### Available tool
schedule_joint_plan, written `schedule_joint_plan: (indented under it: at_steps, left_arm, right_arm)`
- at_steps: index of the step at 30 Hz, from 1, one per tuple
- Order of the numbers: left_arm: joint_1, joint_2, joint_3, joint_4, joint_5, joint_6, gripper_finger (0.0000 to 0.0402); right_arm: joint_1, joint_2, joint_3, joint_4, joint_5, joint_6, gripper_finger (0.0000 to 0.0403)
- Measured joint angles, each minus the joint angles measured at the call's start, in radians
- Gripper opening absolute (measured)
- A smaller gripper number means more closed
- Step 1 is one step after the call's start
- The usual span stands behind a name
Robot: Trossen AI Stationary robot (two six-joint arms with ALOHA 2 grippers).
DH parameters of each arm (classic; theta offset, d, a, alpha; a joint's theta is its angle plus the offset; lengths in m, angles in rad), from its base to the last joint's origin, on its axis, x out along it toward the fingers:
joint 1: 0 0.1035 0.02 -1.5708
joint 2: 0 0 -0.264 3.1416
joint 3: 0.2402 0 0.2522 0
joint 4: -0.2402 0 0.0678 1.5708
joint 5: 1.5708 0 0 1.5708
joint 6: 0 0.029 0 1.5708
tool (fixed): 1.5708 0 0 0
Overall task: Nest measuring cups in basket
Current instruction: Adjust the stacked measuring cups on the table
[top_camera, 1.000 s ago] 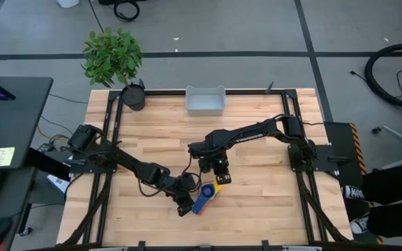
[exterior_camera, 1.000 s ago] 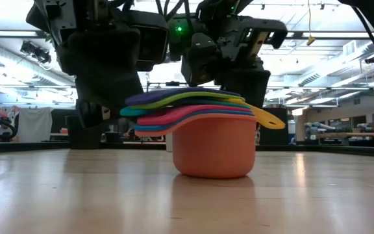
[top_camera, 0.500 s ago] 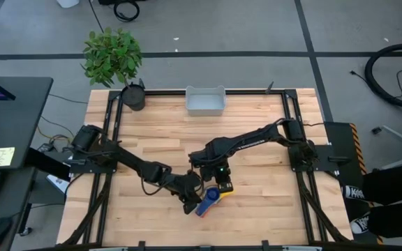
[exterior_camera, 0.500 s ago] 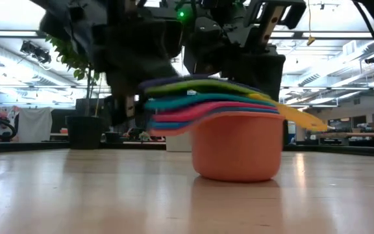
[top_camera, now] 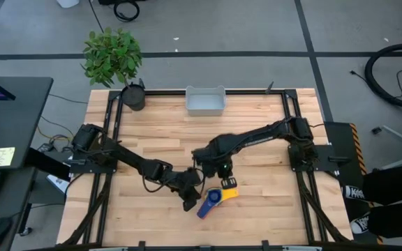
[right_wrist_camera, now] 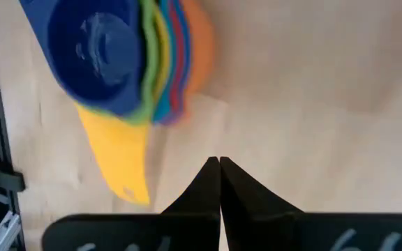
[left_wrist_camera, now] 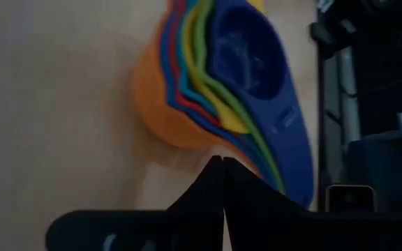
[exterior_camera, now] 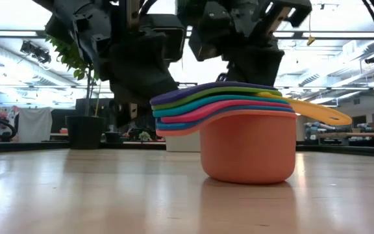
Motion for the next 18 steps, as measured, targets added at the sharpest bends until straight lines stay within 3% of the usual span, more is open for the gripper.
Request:
schedule_joint_plan:
  at_steps: [6, 10, 14, 18]
  left_arm:
    - [0.000, -0.042, 0.000, -0.121, 0.001, 0.024, 0.0000]
    - [-0.016, -0.042, 0.000, -0.156, 0.028, 0.026, 0.0000]
    - [-0.027, -0.042, 0.000, -0.175, 0.026, 0.017, 0.0000]
    - [-0.031, -0.042, 0.000, -0.200, 0.019, 0.020, 0.0000]
  right_arm:
    - [-0.042, -0.118, 0.000, -0.148, 0.086, 0.056, 0.0002]
    - [-0.043, -0.178, -0.041, -0.216, 0.073, 0.106, 0.0002]
    - [-0.040, -0.233, -0.125, -0.188, 0.017, 0.220, 0.0002]
    - [-0.029, -0.279, -0.248, -0.028, -0.001, 0.323, 0.0002]
